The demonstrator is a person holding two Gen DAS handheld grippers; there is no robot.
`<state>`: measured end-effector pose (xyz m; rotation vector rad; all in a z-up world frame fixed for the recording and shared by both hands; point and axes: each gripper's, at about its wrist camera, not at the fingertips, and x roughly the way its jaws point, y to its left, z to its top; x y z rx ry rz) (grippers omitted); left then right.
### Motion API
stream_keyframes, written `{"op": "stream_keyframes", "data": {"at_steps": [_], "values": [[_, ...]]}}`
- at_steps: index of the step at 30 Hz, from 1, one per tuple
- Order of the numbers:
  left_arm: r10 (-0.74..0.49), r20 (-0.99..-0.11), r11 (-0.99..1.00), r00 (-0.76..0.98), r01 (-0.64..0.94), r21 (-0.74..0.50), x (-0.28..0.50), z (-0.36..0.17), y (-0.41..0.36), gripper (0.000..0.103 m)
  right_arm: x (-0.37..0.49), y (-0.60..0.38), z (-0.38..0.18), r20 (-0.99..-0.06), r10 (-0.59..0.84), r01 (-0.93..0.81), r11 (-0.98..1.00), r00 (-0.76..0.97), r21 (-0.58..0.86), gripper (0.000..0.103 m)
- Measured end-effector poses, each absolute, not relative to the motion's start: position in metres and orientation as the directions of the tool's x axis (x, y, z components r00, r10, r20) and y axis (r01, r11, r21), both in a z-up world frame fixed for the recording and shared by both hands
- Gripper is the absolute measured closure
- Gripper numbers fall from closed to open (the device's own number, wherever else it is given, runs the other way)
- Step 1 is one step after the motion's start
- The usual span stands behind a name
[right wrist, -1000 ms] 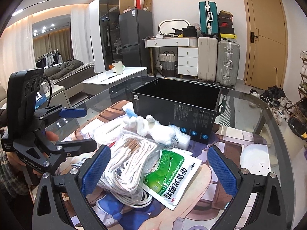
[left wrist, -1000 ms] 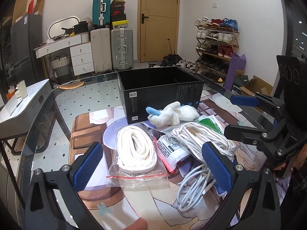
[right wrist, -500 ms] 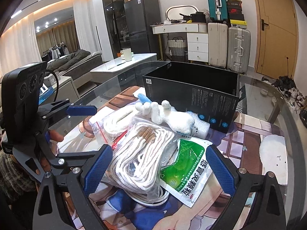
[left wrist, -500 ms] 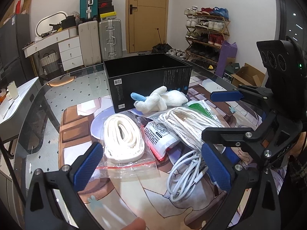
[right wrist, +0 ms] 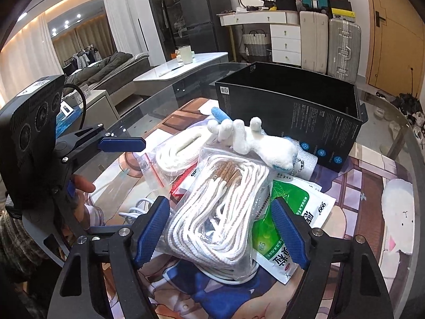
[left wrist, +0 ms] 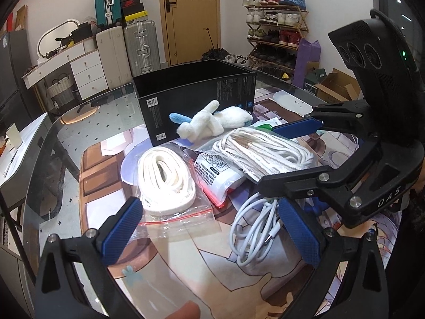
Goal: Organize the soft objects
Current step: 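Lower the right gripper onto the bagged white rope while the left gripper reaches the white cables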
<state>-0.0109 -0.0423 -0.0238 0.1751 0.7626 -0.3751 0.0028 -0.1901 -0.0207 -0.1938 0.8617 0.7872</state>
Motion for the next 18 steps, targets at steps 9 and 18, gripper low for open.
{"op": "stream_keyframes", "data": {"at_steps": [9,18], "values": [[-0.222,-0.695,0.932,0.684,0.358,0.055,-0.015,-0.023,-0.046,0.001,0.01,-0.174,-0.015,-0.794,0.484,-0.635,0.754,0.367,0.167,0.039],[-0.199,-0.71,0.931,0.676,0.356,0.078,-0.018,-0.026,-0.058,0.001,0.007,-0.171,-0.024,-0.794,0.468,-0.615,0.773,0.389,0.154,0.057]]}}
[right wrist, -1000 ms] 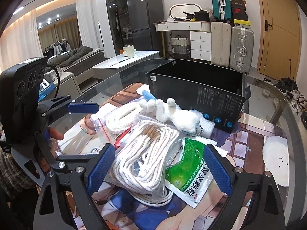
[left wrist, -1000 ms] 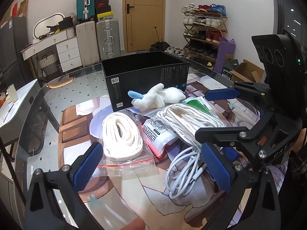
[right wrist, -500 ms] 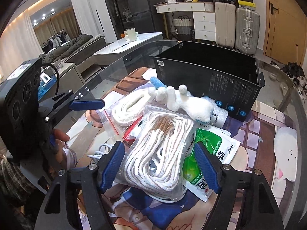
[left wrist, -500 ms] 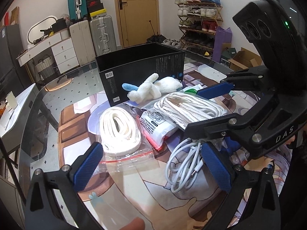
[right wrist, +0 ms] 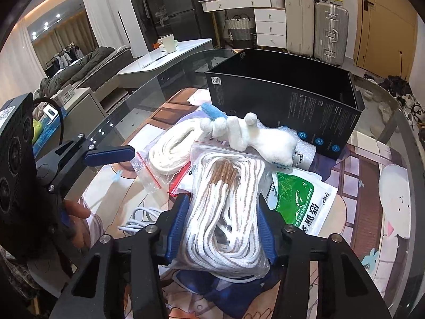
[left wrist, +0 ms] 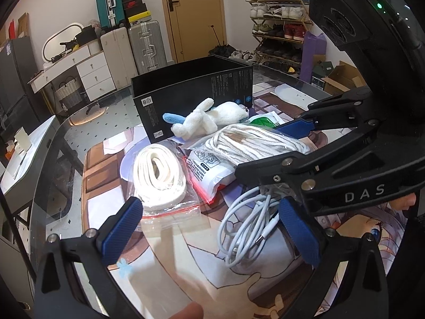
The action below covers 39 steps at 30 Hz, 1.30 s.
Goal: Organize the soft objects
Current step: 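Lower the right gripper onto the bagged white rope while the left gripper reaches the white cables, then close the right gripper on the bagged rope while the left gripper grasps the white cable coil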
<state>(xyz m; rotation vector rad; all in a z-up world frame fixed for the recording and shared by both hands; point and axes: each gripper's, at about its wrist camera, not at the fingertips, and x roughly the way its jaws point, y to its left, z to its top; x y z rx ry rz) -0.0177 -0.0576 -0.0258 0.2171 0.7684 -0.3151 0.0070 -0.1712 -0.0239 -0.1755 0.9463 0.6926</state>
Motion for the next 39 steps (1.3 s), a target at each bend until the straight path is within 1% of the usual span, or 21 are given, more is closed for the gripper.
{"op": "stream_keyframes", "data": {"at_steps": [4,7,11,19,20,21,25,29,32,35,37,39], "values": [[-0.189,-0.721,0.93,0.667,0.357,0.087,-0.017,-0.028,-0.063,0.001,0.008,-0.178,-0.023,-0.785,0.477,-0.609,0.776,0.396,0.164,0.063],[-0.192,-0.734,0.923,0.651,0.374,0.091,-0.016,-0.03,-0.068,0.001,0.005,-0.182,-0.019,-0.772,0.497,-0.61,0.771,0.396,0.183,0.065],[-0.189,-0.75,0.913,0.633,0.396,0.104,-0.015,-0.031,-0.076,0.001,0.003,-0.191,-0.014,-0.756,0.517,-0.611,0.766,0.401,0.2,0.066],[-0.217,-0.776,0.9,0.593,0.43,0.077,-0.005,-0.031,-0.085,0.001,-0.001,-0.21,0.002,-0.721,0.533,-0.606,0.771,0.443,0.198,0.066],[-0.216,-0.779,0.9,0.589,0.429,0.074,-0.003,-0.031,-0.085,0.003,-0.001,-0.213,0.004,-0.718,0.53,-0.603,0.774,0.451,0.192,0.066],[-0.211,-0.782,0.901,0.587,0.427,0.077,-0.001,-0.032,-0.086,0.008,-0.001,-0.215,0.005,-0.714,0.528,-0.601,0.777,0.46,0.187,0.066],[-0.205,-0.788,0.902,0.581,0.425,0.079,0.001,-0.036,-0.089,0.01,0.0,-0.226,0.01,-0.696,0.534,-0.597,0.78,0.48,0.187,0.066],[-0.208,-0.804,0.895,0.557,0.44,0.073,0.002,-0.042,-0.091,0.015,0.003,-0.228,0.012,-0.689,0.534,-0.594,0.783,0.49,0.184,0.066],[-0.228,-0.805,0.9,0.548,0.434,0.04,0.003,-0.042,-0.089,0.017,0.004,-0.226,0.014,-0.683,0.537,-0.601,0.78,0.495,0.177,0.066],[-0.239,-0.806,0.902,0.541,0.431,0.022,0.002,-0.044,-0.087,0.017,0.006,-0.22,0.015,-0.683,0.534,-0.601,0.78,0.498,0.171,0.066],[-0.26,-0.807,0.906,0.53,0.423,-0.014,0.004,-0.046,-0.082,0.017,0.005,-0.219,0.014,-0.683,0.536,-0.603,0.779,0.497,0.172,0.066],[-0.26,-0.806,0.905,0.532,0.425,-0.011,0.004,-0.047,-0.081,0.016,0.008,-0.219,0.013,-0.684,0.534,-0.602,0.78,0.498,0.17,0.066]]}}
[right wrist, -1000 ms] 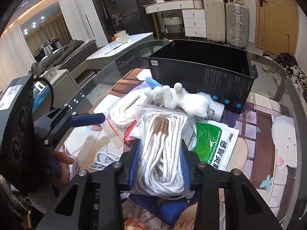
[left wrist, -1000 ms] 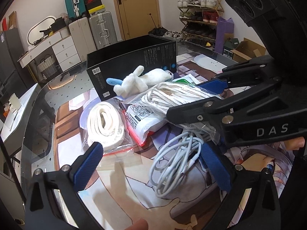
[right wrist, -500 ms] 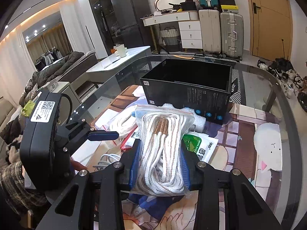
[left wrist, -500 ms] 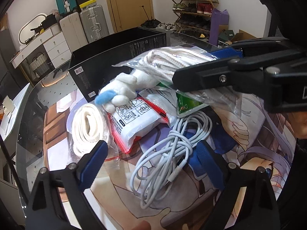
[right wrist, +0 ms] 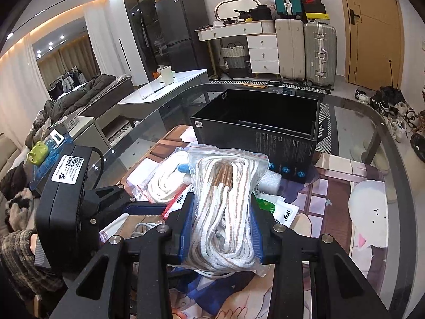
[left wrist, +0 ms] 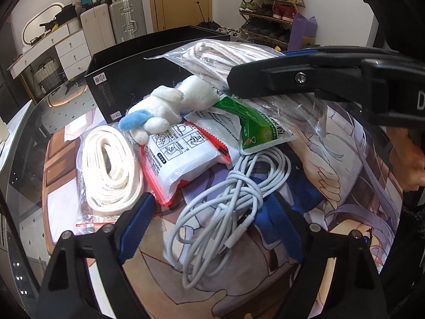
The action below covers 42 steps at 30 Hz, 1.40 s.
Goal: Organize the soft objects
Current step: 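Close the right gripper on the bagged rope while the left gripper grasps the white cable coil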
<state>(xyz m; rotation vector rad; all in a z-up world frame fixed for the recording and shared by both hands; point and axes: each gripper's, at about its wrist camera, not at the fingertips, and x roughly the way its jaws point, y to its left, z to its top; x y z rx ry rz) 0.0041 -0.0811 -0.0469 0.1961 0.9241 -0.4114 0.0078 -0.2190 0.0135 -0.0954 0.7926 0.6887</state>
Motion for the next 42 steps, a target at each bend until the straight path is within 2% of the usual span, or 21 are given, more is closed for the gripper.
{"op": "stream_keyframes", "data": {"at_steps": [5,7,8,12,19,22,25,28,29,42], "values": [[-0.256,-0.806,0.91,0.534,0.415,-0.013,0.002,-0.047,-0.081,0.019,0.009,-0.22,0.016,-0.678,0.528,-0.596,0.786,0.511,0.164,0.066],[-0.258,-0.799,0.911,0.543,0.413,-0.013,0.001,-0.046,-0.08,0.026,0.01,-0.221,0.017,-0.674,0.519,-0.591,0.793,0.525,0.151,0.066],[-0.261,-0.797,0.911,0.545,0.412,-0.016,0.001,-0.045,-0.08,0.034,0.01,-0.221,0.017,-0.674,0.512,-0.587,0.797,0.533,0.141,0.066],[-0.265,-0.793,0.907,0.548,0.42,-0.012,-0.003,-0.042,-0.084,0.041,0.012,-0.223,0.018,-0.671,0.503,-0.58,0.804,0.545,0.131,0.066],[-0.268,-0.791,0.904,0.55,0.428,-0.009,-0.009,-0.041,-0.086,0.046,0.014,-0.225,0.019,-0.669,0.496,-0.572,0.811,0.554,0.127,0.066],[-0.274,-0.789,0.899,0.549,0.437,-0.008,-0.013,-0.04,-0.088,0.051,0.015,-0.226,0.019,-0.667,0.495,-0.568,0.813,0.557,0.129,0.066],[-0.28,-0.788,0.893,0.549,0.45,-0.004,-0.021,-0.039,-0.095,0.058,0.014,-0.227,0.021,-0.663,0.494,-0.562,0.817,0.562,0.132,0.066],[-0.292,-0.786,0.887,0.545,0.461,-0.009,-0.027,-0.038,-0.099,0.068,0.015,-0.229,0.022,-0.66,0.495,-0.557,0.819,0.566,0.137,0.066],[-0.297,-0.785,0.886,0.544,0.463,-0.014,-0.029,-0.038,-0.101,0.075,0.014,-0.23,0.022,-0.659,0.496,-0.556,0.819,0.566,0.138,0.066],[-0.313,-0.781,0.894,0.54,0.445,-0.05,-0.051,-0.034,-0.096,0.075,0.011,-0.236,0.023,-0.646,0.494,-0.545,0.826,0.582,0.14,0.066]]}}
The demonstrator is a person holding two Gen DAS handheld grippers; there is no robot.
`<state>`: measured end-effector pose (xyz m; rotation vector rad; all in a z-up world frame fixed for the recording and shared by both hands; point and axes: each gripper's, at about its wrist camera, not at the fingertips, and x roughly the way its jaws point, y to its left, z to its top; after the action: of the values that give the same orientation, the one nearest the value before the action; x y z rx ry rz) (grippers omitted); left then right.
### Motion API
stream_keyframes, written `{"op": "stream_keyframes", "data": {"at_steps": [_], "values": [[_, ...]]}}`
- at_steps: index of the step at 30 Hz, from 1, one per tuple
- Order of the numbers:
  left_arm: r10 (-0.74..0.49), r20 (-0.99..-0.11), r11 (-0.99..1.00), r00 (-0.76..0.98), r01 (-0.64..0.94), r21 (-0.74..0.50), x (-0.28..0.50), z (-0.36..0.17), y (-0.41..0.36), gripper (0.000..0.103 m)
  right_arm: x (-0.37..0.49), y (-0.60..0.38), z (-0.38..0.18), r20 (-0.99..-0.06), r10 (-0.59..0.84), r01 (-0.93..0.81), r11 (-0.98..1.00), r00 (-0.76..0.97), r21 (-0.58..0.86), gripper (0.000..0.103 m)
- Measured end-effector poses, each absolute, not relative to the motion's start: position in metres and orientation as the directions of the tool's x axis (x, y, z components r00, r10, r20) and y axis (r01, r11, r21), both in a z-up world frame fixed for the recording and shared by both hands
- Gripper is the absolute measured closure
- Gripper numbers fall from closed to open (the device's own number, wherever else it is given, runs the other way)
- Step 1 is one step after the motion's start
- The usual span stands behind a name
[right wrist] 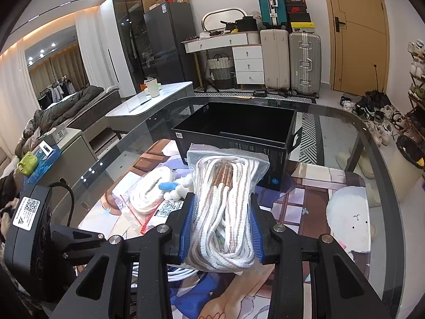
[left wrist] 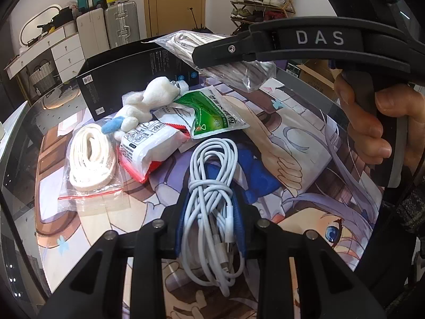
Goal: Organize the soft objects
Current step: 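Close the right gripper on the bagged rope while the left gripper grasps the white cable coil, then lift the bagged rope and cable coil and carry both toward the black box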
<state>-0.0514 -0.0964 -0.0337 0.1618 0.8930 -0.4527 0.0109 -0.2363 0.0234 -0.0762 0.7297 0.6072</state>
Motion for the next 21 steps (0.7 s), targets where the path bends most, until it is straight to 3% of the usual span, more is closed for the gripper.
{"op": "stream_keyframes", "data": {"at_steps": [21], "values": [[-0.229,-0.727,0.961,0.647,0.269,-0.063,-0.053,-0.002,-0.048,0.075,0.007,-0.228,0.029,-0.642,0.464,-0.534,0.84,0.61,0.1,0.066]]}}
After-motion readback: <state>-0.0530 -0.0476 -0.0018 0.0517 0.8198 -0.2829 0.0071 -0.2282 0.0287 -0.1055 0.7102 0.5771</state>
